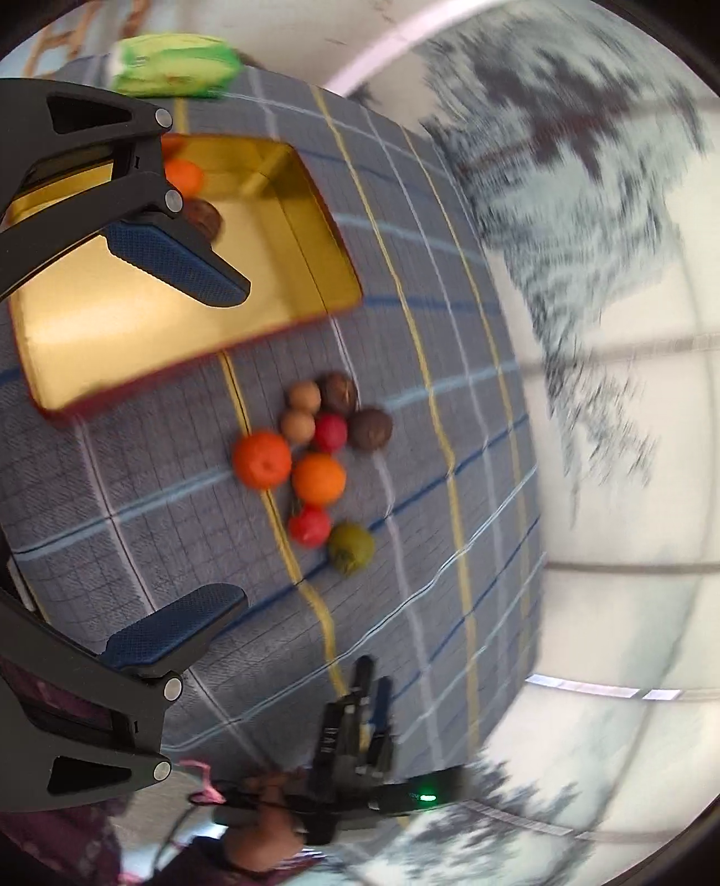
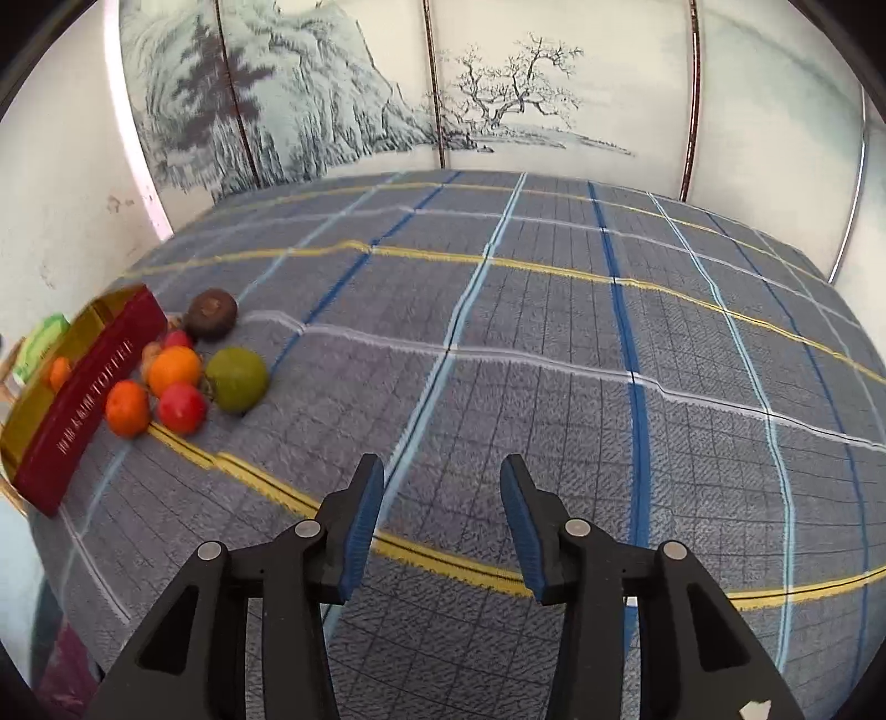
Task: Organize fruits
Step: 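Move both tools back toward the fruit cluster, then grasp another orange with the left tool while the right tool grasps the green fruit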
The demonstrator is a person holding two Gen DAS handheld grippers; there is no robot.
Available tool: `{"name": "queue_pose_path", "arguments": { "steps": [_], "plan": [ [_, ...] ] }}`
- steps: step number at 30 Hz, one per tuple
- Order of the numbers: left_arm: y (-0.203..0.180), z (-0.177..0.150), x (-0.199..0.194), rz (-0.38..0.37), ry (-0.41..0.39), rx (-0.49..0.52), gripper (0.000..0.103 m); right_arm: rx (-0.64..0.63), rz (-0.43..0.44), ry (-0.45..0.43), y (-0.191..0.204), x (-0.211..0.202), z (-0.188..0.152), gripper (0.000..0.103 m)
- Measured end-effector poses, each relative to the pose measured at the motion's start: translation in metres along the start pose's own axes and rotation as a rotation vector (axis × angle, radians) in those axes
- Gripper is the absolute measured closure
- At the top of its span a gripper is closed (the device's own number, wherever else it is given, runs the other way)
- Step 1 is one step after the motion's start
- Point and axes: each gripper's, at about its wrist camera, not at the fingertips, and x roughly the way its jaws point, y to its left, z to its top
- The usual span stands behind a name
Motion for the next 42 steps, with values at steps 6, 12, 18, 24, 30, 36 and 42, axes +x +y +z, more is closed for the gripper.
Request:
{"name": "queue_pose_path", "arguments": {
  "steps": [6,12,18,24,30,36,42],
  "plan": [
    [-0.011,0.018,0.037,-0.027,0.076,0.059,0.005,0.065,0.066,0.000,-0.013,0.001,-0.001,0.054],
    [-0.002,0.024,0.074,-0.008,0.176,0.046,0.029,0.119,0.117,-0.003,-0.022,0.001,-0.002,0.050],
    [0.001,0.022,0.102,0.002,0.246,0.032,0.030,0.143,0.158,-0.005,-0.027,0.001,-0.003,0.048],
    [0.002,0.017,0.121,-0.004,0.293,0.003,0.064,0.155,0.182,-0.001,-0.028,0.002,-0.003,0.046],
    [-0.004,0.010,0.096,-0.037,0.234,-0.098,0.065,0.134,0.190,0.002,-0.024,0.002,-0.002,0.045],
    [-0.008,0.001,0.051,-0.091,0.152,-0.196,0.065,0.074,0.324,0.013,0.000,-0.005,0.019,0.044],
    [-0.004,-0.004,0.025,-0.107,0.116,-0.245,0.064,-0.108,0.335,0.029,0.040,0.003,0.041,0.044]
  ]
}}
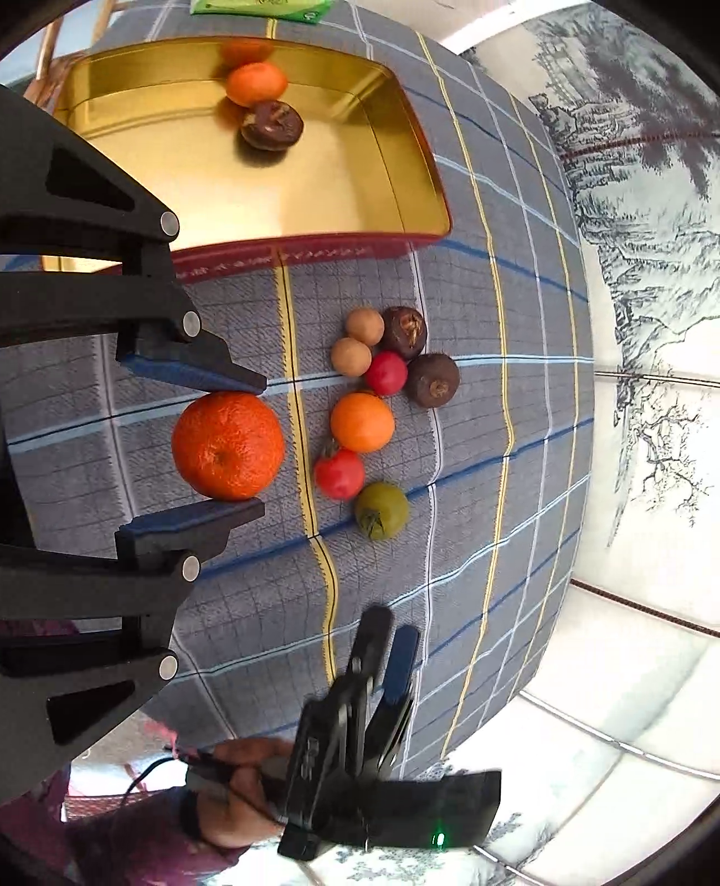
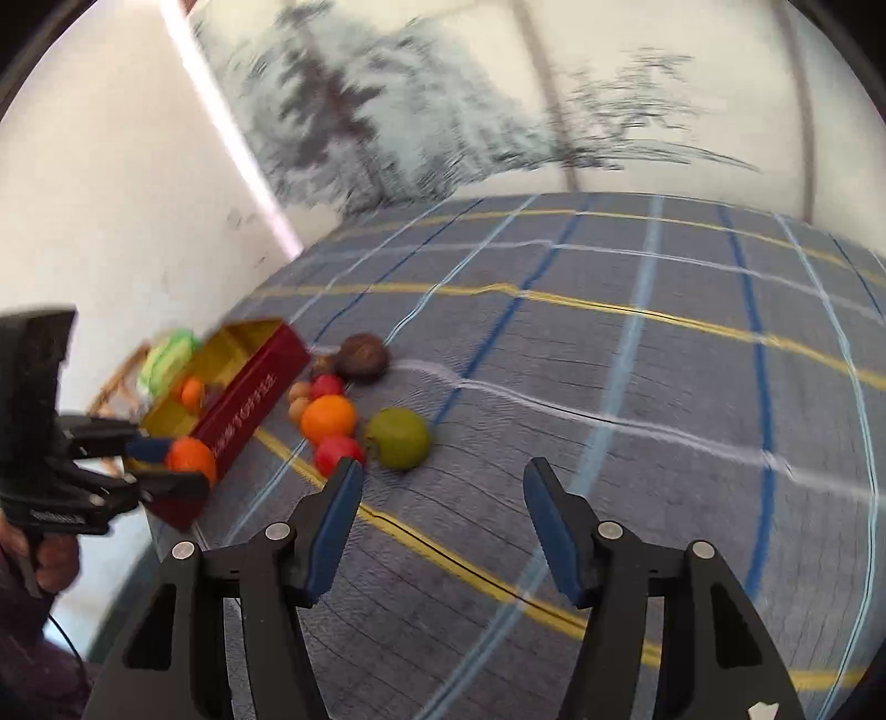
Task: Organize fruits
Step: 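Grasp another orange with the left tool while the right tool grasps the green fruit, then carry the orange in the left tool into the tray and release it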
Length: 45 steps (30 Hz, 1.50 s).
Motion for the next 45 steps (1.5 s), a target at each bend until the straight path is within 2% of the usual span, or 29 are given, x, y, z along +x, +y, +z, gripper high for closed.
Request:
{"name": "queue_pose_path", "arguments": {
  "steps": [13,19,21,24,28,32,36,38,45],
  "plan": [
    [0.002,-0.007,-0.011,-0.009,-0.020,-0.016,0.064,-0.095,-0.004,0.074,0.020,0.052,0.019,0.046],
    [0.001,-0.008,-0.011,-0.011,-0.025,-0.017,0.064,-0.124,-0.005,0.123,0.024,0.073,0.021,0.057],
    [0.001,-0.008,-0.012,-0.008,-0.027,-0.018,0.064,-0.139,-0.002,0.144,0.026,0.080,0.019,0.066],
    [0.002,-0.008,-0.013,-0.005,-0.033,-0.024,0.064,-0.179,-0.038,0.147,0.032,0.086,0.015,0.068],
    [0.005,-0.010,-0.019,0.001,-0.051,-0.033,0.064,-0.122,-0.083,0.071,0.023,0.068,0.014,0.069],
    [0.010,-0.012,-0.026,0.003,-0.067,-0.050,0.064,-0.018,-0.172,0.015,-0.005,0.048,0.014,0.069],
    [0.017,-0.016,-0.033,0.013,-0.088,-0.073,0.064,0.053,-0.268,0.027,-0.036,0.046,0.008,0.069],
    [0.022,-0.019,-0.037,0.026,-0.096,-0.082,0.064,0.102,-0.269,0.027,-0.047,0.043,0.006,0.068],
    [0.050,-0.028,-0.049,0.064,-0.120,-0.150,0.064,0.095,-0.307,0.035,-0.048,0.044,0.008,0.069]
  ]
}}
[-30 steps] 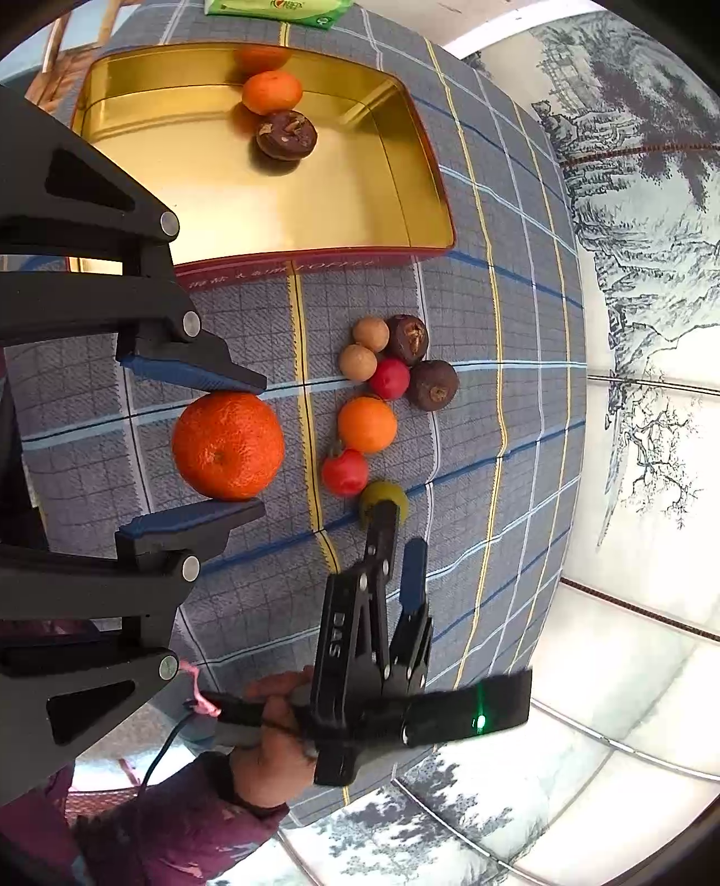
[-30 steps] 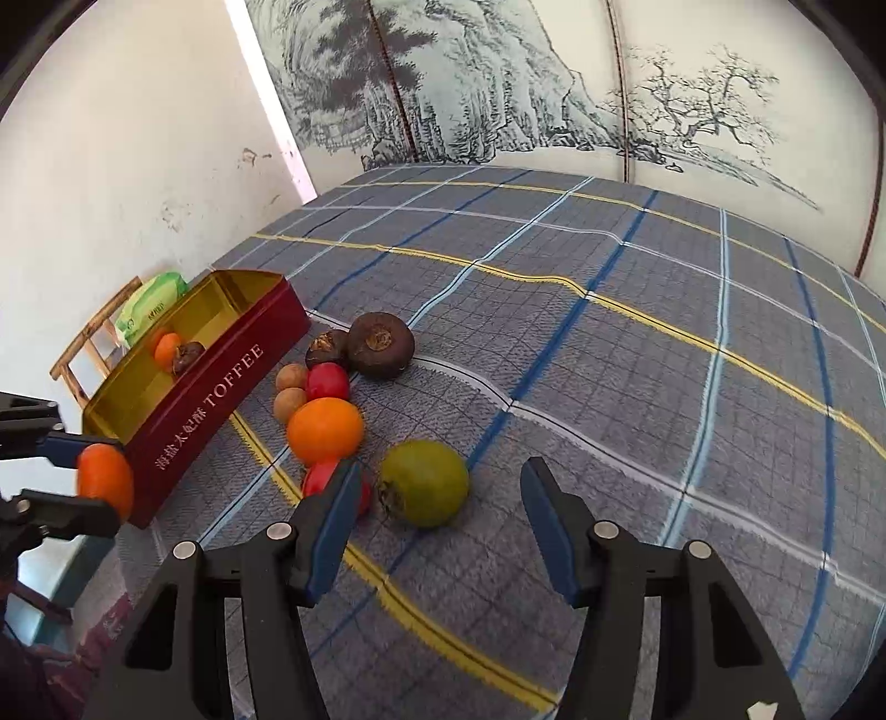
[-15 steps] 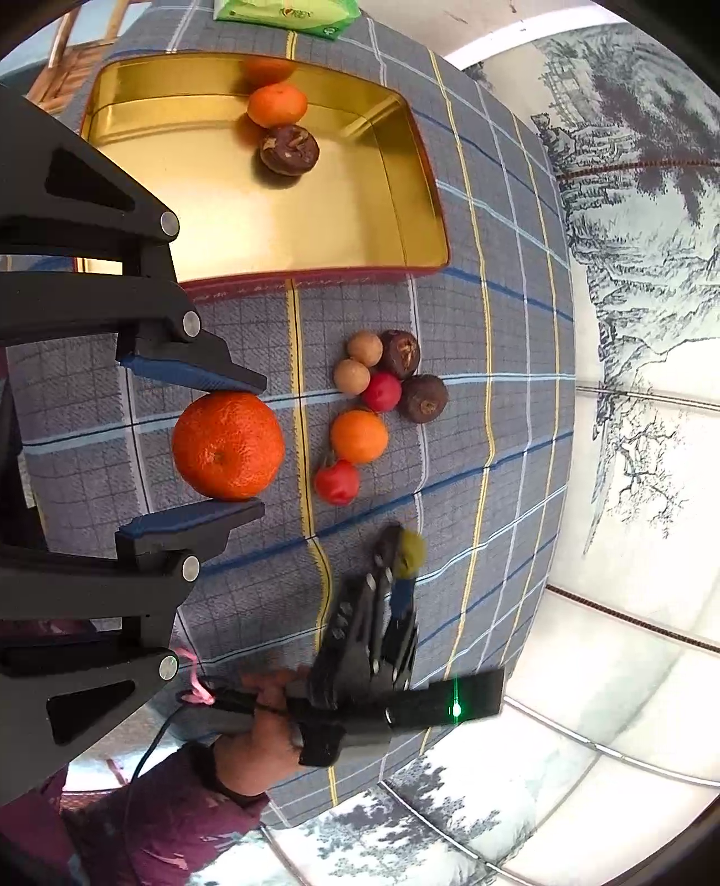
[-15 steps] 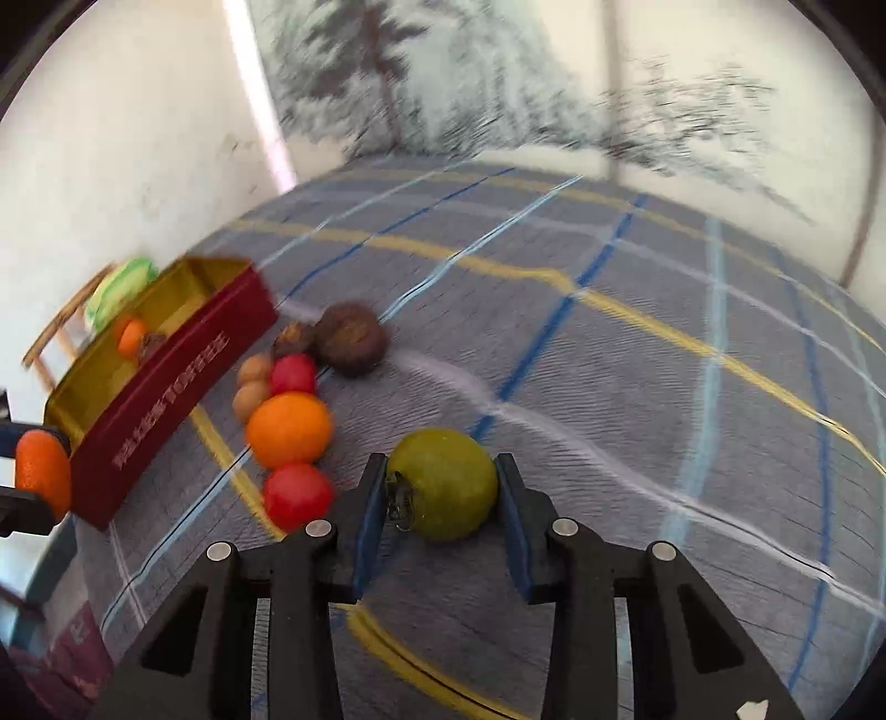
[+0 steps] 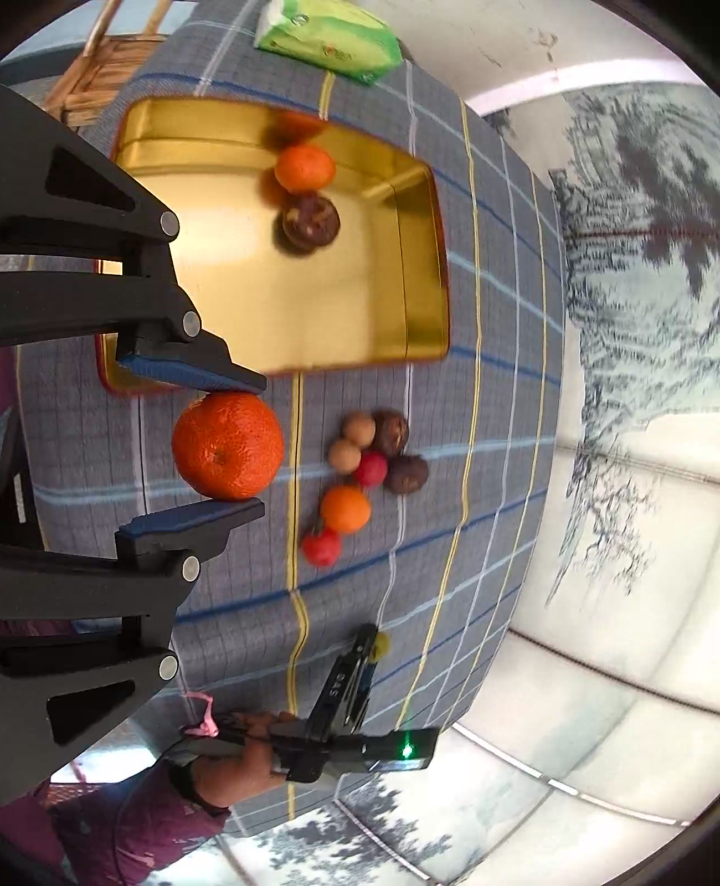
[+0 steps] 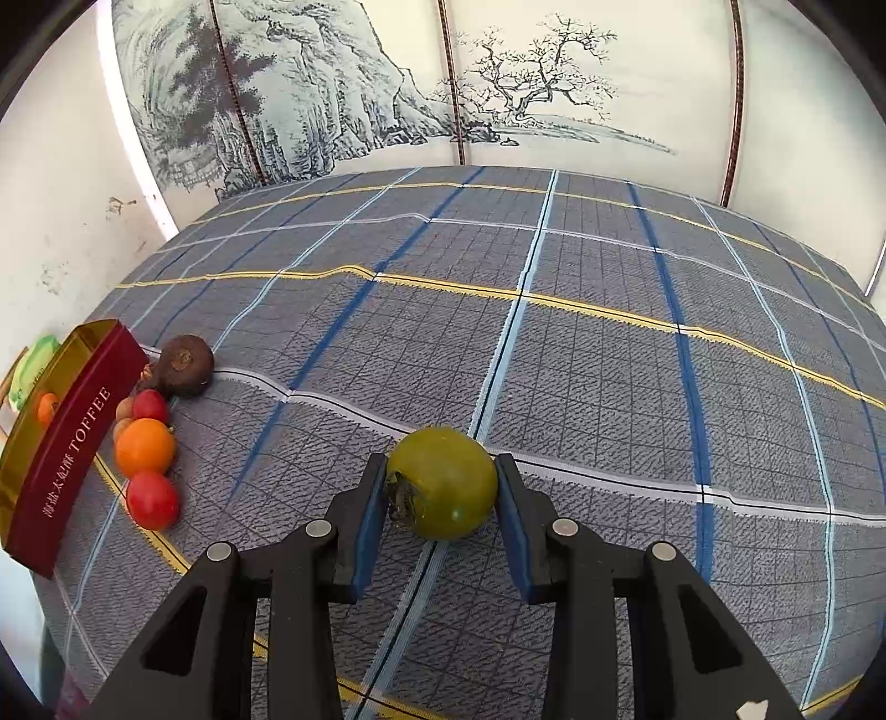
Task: Organize fruits
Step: 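Carry the orange in the left tool into the tray and release it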
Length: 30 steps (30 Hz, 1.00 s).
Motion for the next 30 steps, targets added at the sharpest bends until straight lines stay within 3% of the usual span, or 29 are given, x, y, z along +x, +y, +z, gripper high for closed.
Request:
{"name": "queue_pose_path", "arguments": {
  "steps": [12,30],
  "plan": [
    [0.040,-0.006,-0.006,0.057,-0.021,-0.068,0.064,0.005,-0.022,0.014,0.002,0.006,0.001,0.068],
    [0.078,-0.015,0.002,0.081,-0.016,-0.143,0.064,0.002,-0.030,0.017,0.005,0.009,0.003,0.068]
  ]
}}
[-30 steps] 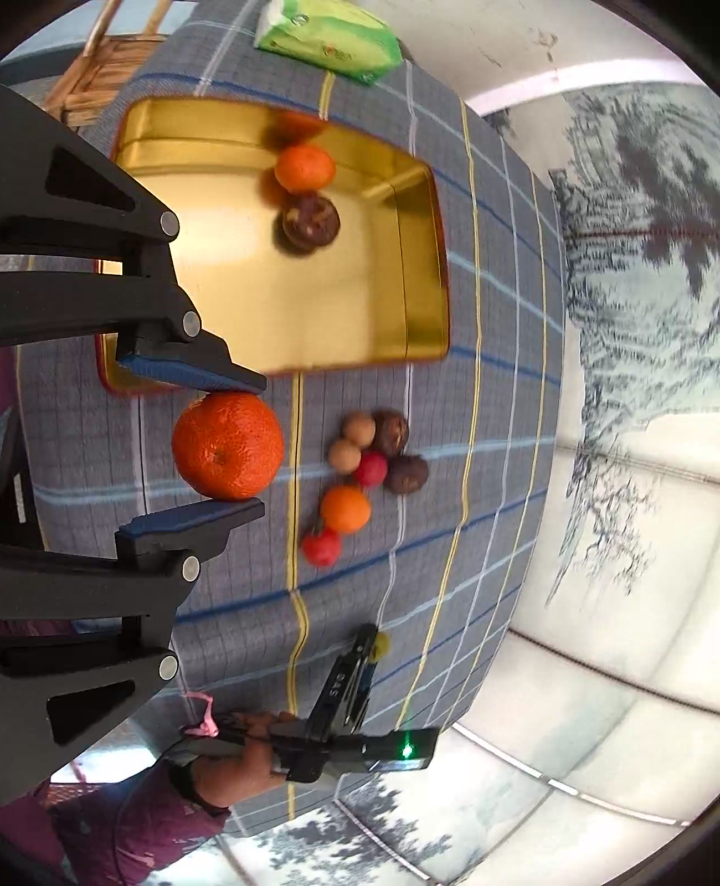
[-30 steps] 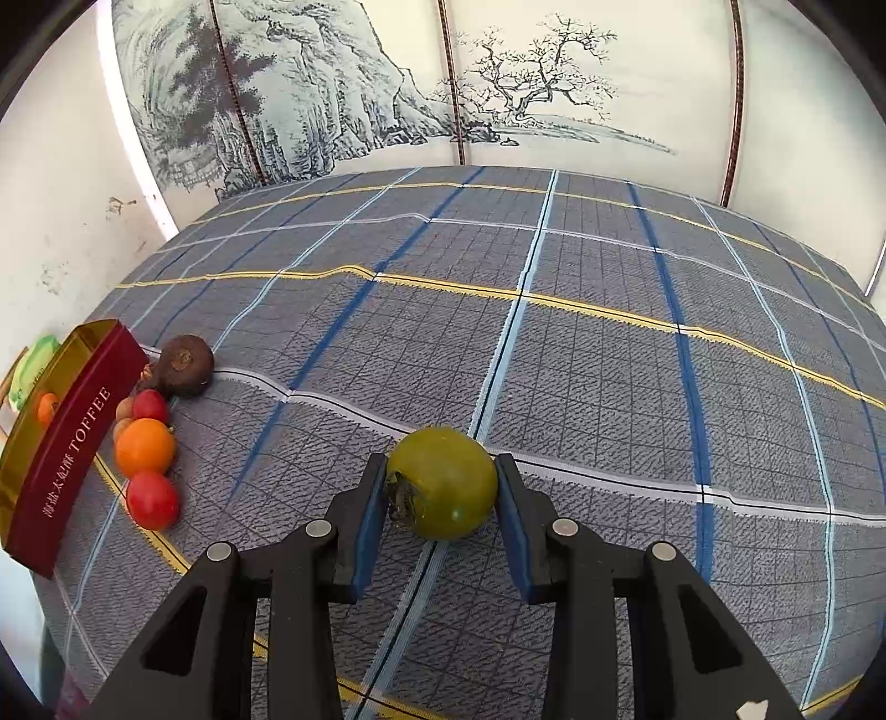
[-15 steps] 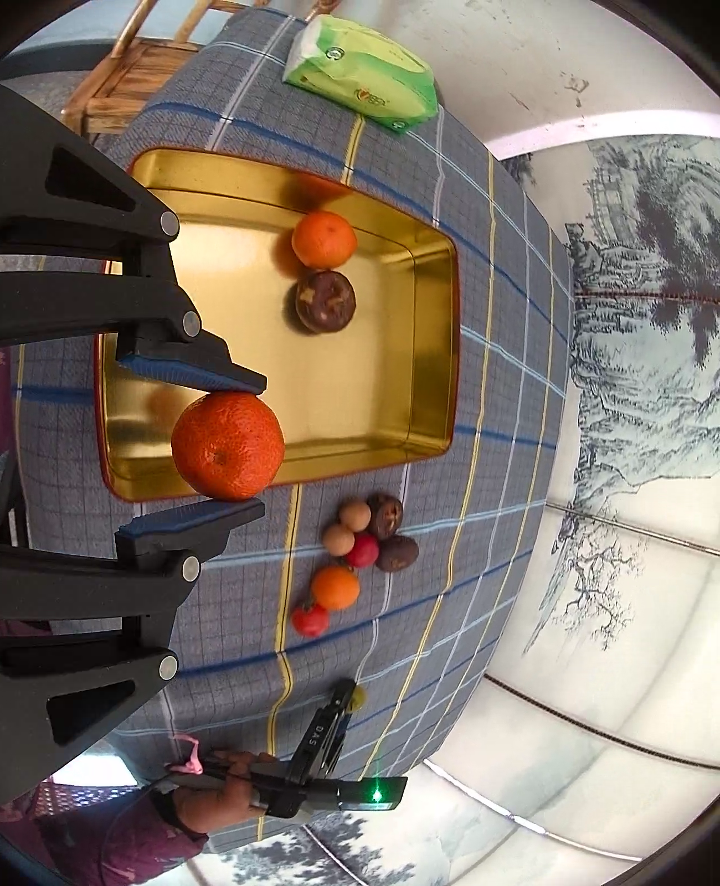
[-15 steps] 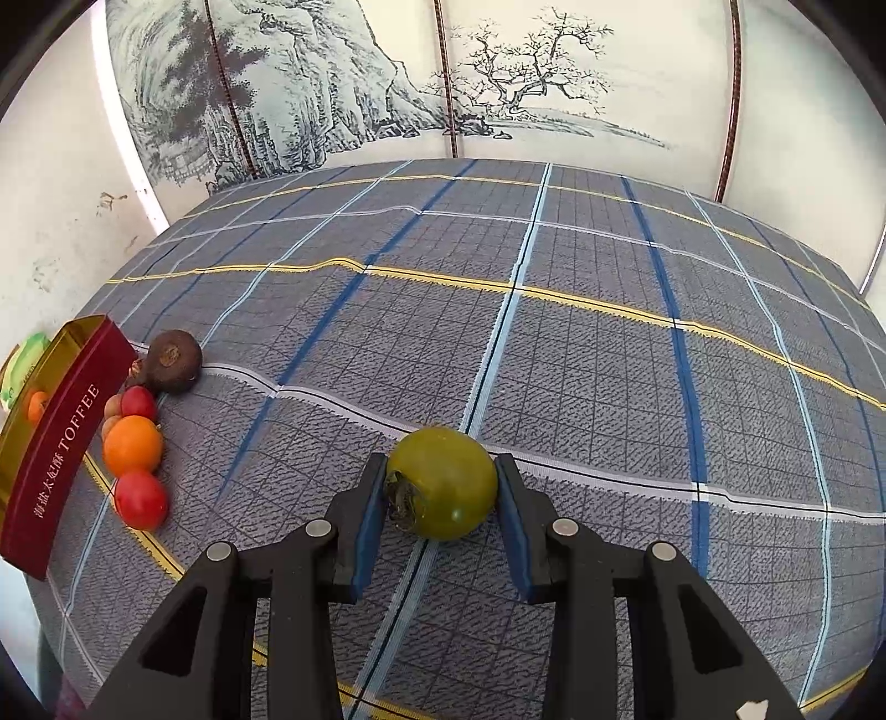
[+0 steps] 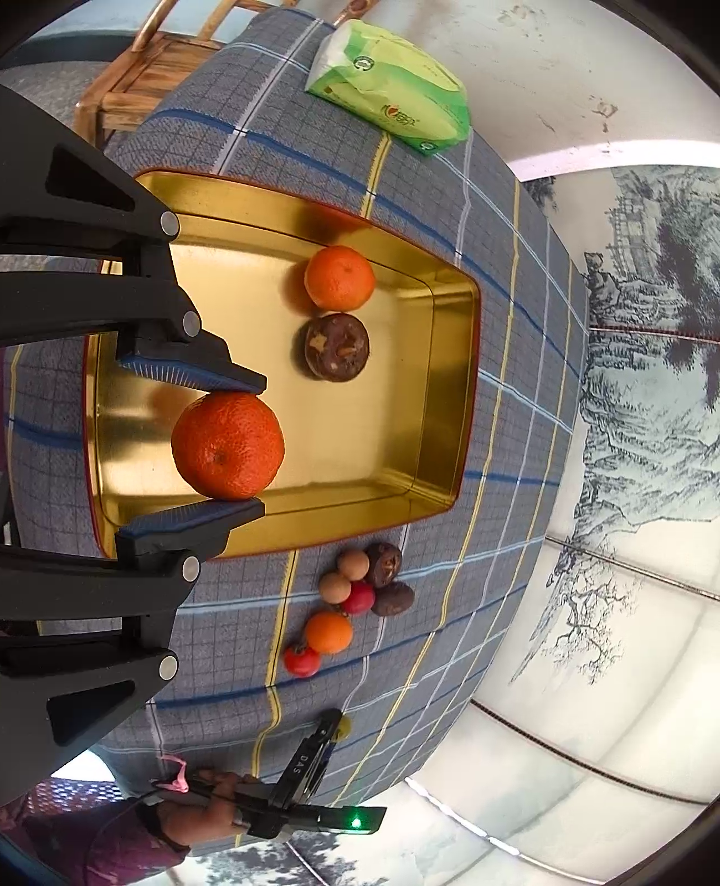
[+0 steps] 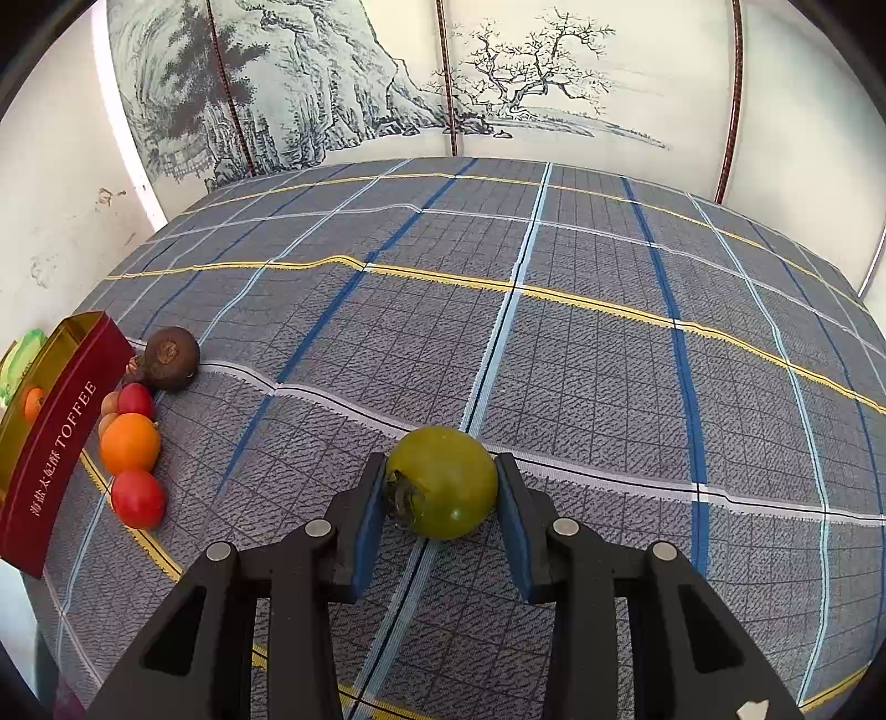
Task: Organize fruits
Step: 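Carry the orange in the left tool into the tray and release it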
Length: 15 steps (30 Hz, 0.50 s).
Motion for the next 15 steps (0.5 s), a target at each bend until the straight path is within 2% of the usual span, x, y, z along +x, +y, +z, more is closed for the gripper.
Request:
{"name": "queue_pose_path", "arguments": {
  "steps": [15],
  "plan": [
    [0.020,-0.005,0.015,0.047,0.020,-0.017,0.064,-0.001,-0.005,0.002,0.003,0.001,0.001,0.068]
  ]
}}
